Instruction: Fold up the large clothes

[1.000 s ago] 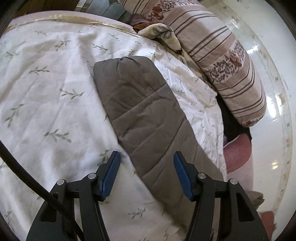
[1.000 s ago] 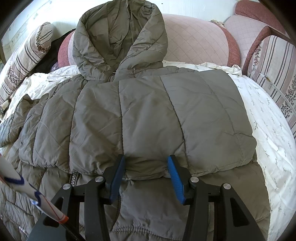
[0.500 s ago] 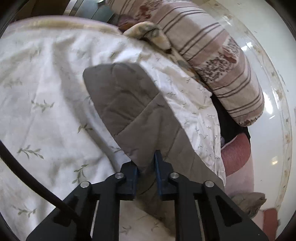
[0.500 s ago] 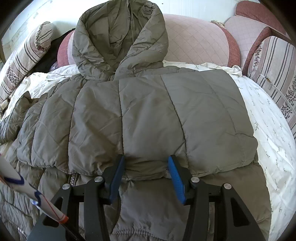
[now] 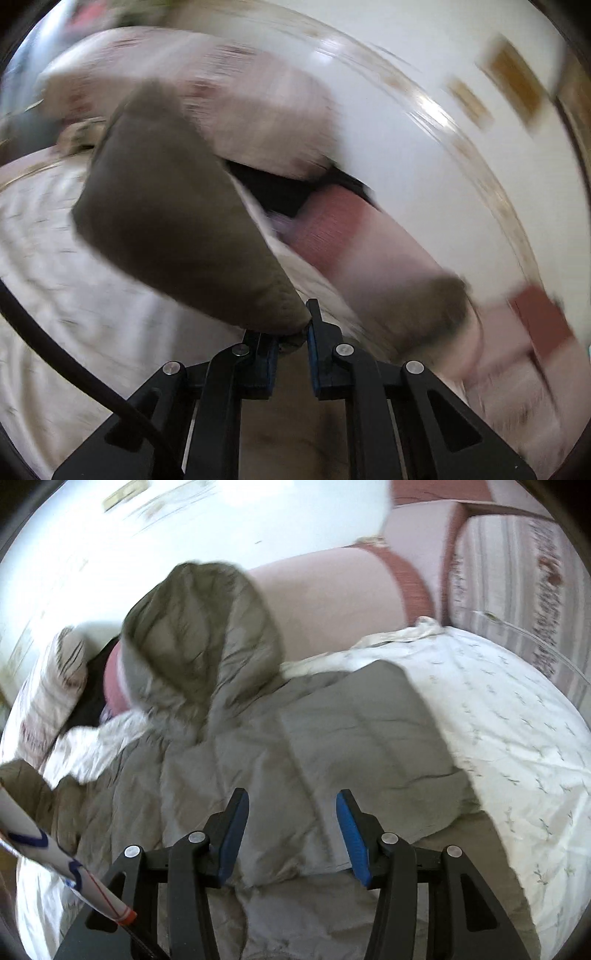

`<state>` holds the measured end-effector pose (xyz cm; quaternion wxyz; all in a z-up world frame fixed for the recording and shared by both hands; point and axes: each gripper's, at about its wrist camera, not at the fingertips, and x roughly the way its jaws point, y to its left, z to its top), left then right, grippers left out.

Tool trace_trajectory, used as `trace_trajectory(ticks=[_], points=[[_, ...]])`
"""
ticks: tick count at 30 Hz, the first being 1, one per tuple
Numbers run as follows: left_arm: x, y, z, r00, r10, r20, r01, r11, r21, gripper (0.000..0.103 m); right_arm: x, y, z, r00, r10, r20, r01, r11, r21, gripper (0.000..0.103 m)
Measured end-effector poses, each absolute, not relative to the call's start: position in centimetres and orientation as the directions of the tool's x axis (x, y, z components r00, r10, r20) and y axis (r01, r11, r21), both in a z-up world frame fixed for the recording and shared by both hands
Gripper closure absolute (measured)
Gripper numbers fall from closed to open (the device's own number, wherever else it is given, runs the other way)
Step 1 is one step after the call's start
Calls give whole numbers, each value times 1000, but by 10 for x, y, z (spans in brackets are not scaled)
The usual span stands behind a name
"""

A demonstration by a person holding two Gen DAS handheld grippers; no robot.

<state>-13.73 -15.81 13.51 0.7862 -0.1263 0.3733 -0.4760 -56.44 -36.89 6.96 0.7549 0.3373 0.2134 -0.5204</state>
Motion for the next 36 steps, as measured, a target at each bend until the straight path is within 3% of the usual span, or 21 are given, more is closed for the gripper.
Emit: trace_trajectory(ticks=[3, 6, 10, 11, 14, 16, 18, 22, 26, 31, 36], points=[[-201, -197, 135, 147, -860, -488, 778, 406, -480, 91, -578, -374, 72, 340, -665, -665, 935, 165, 313, 50], [-254, -234, 111, 35, -822, -569, 859, 316, -403, 86, -588, -380, 74, 327, -682, -654, 934, 126, 335, 49], [-288, -280, 43, -43, -617, -786, 907, 306, -289, 79, -601, -380, 74, 324, -690, -647, 929, 102, 356, 49], [-291, -284, 32, -33, -590, -807, 917, 303, -259, 79, -602, -381, 73, 326, -689, -648, 927, 100, 361, 49], [-300, -285, 39, -16, -589, -808, 943, 259, -208, 70, -602, -381, 71, 348, -679, -646, 918, 106, 383, 49], [-301, -282, 53, -84, -594, -800, 949, 198, -246, 48, -601, -382, 68, 385, -662, -643, 901, 118, 419, 49], [-302, -273, 69, -142, -617, -774, 944, 152, -294, 36, -598, -382, 63, 471, -624, -623, 854, 146, 499, 49], [-286, -251, 110, -152, -723, -674, 938, 108, -328, 29, -577, -378, 43, 650, -497, -574, 732, 208, 649, 48], [-239, -233, 131, -13, -790, -613, 906, 250, -341, 25, -557, -376, 28, 770, -375, -517, 609, 190, 770, 47], [-158, -206, 126, 160, -763, -627, 762, 499, -413, 25, -534, -373, 29, 847, -296, -443, 508, 202, 837, 48], [-107, -195, 86, 183, -669, -720, 618, 648, -445, 25, -521, -375, 19, 838, -294, -460, 521, 180, 834, 49]])
